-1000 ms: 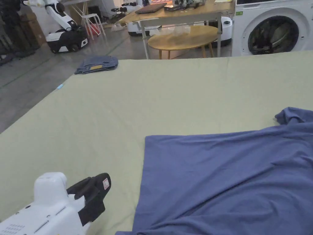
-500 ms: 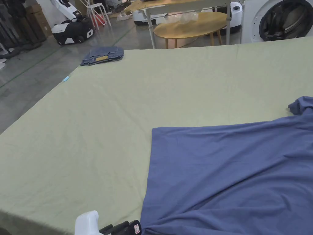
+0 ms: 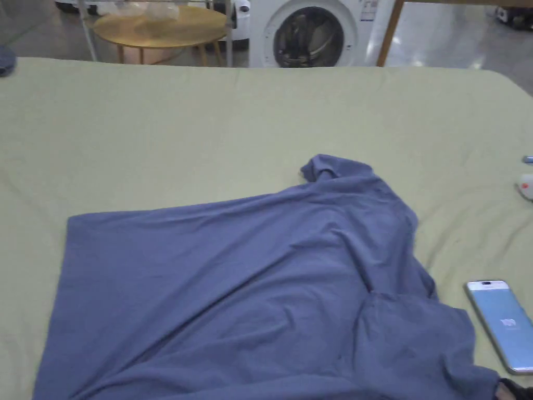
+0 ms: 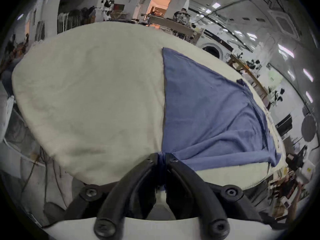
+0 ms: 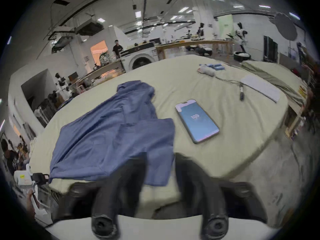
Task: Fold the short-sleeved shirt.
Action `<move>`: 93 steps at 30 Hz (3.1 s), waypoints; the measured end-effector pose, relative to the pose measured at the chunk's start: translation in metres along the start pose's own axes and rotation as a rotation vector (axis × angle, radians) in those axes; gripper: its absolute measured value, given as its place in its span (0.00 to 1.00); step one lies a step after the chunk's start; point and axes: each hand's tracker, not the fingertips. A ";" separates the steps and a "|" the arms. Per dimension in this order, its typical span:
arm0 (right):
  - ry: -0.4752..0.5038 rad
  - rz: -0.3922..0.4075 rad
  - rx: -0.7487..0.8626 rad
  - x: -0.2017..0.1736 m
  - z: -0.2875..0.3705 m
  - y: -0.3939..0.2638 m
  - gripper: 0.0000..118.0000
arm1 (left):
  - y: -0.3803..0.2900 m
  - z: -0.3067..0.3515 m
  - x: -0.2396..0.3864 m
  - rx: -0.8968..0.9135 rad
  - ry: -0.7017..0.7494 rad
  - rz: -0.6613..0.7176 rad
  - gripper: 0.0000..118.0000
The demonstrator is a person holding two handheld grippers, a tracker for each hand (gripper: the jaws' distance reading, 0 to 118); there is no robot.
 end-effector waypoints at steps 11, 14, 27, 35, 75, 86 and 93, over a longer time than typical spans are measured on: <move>0.051 -0.080 -0.094 0.002 -0.050 -0.033 0.05 | -0.003 0.006 0.002 0.004 -0.029 0.045 0.02; 0.051 -0.044 -0.105 -0.004 -0.054 -0.031 0.02 | -0.003 0.006 0.002 0.008 -0.029 0.043 0.02; 0.170 0.120 0.032 -0.048 -0.104 0.116 0.02 | 0.092 0.007 0.002 0.252 -0.084 -0.057 0.01; 0.124 0.186 -0.052 -0.101 -0.220 0.169 0.03 | 0.174 -0.080 0.011 0.196 -0.083 -0.098 0.01; 0.231 0.159 0.133 -0.094 -0.030 0.051 0.00 | 0.059 -0.023 0.017 0.159 -0.089 -0.010 0.27; 0.075 0.122 0.090 -0.064 -0.043 0.061 0.51 | 0.060 -0.077 0.048 0.025 0.064 -0.205 0.00; 0.022 -0.013 -0.051 -0.045 -0.165 0.070 0.47 | 0.061 -0.074 0.049 0.025 0.067 -0.211 0.00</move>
